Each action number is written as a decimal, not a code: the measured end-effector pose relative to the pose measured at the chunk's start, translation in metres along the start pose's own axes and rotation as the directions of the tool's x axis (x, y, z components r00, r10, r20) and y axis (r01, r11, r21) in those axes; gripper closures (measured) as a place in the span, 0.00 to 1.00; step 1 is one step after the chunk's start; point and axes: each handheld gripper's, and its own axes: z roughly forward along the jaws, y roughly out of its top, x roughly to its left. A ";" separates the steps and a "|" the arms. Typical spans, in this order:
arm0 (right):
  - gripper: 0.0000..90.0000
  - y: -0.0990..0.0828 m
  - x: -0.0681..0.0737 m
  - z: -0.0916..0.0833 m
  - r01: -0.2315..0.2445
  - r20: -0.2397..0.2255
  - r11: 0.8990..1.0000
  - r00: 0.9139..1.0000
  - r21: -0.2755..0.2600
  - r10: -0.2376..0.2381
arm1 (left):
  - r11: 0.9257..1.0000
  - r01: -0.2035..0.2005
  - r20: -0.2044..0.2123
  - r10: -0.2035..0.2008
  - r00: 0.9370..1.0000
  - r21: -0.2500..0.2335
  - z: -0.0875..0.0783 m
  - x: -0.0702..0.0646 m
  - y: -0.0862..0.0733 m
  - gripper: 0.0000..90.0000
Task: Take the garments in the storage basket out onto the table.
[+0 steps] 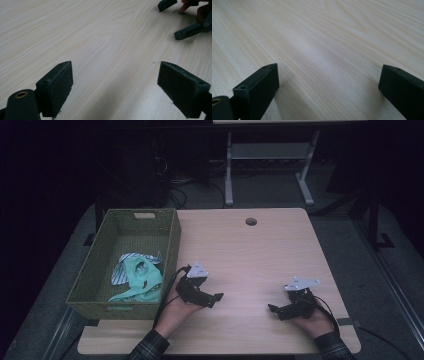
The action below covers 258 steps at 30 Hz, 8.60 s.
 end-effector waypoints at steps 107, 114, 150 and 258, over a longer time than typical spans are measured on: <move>0.03 0.000 0.000 0.000 0.000 0.003 1.000 1.000 -0.001 0.000 | 0.997 -0.038 0.002 0.038 0.999 -0.068 -0.072 0.035 0.043 0.15; 0.03 0.000 0.000 0.000 0.000 0.003 1.000 1.000 -0.001 0.000 | 0.997 -0.027 -0.006 0.026 1.000 -0.071 -0.077 0.039 0.041 0.15; 0.03 0.000 0.000 0.000 0.000 0.003 1.000 1.000 0.000 0.000 | 0.998 0.020 -0.064 -0.024 0.998 -0.060 -0.117 0.070 0.020 0.26; 0.03 0.000 0.000 0.000 0.002 0.003 1.000 1.000 0.000 -0.002 | 0.895 0.090 -0.158 -0.022 0.987 0.436 -0.092 0.140 -0.059 0.37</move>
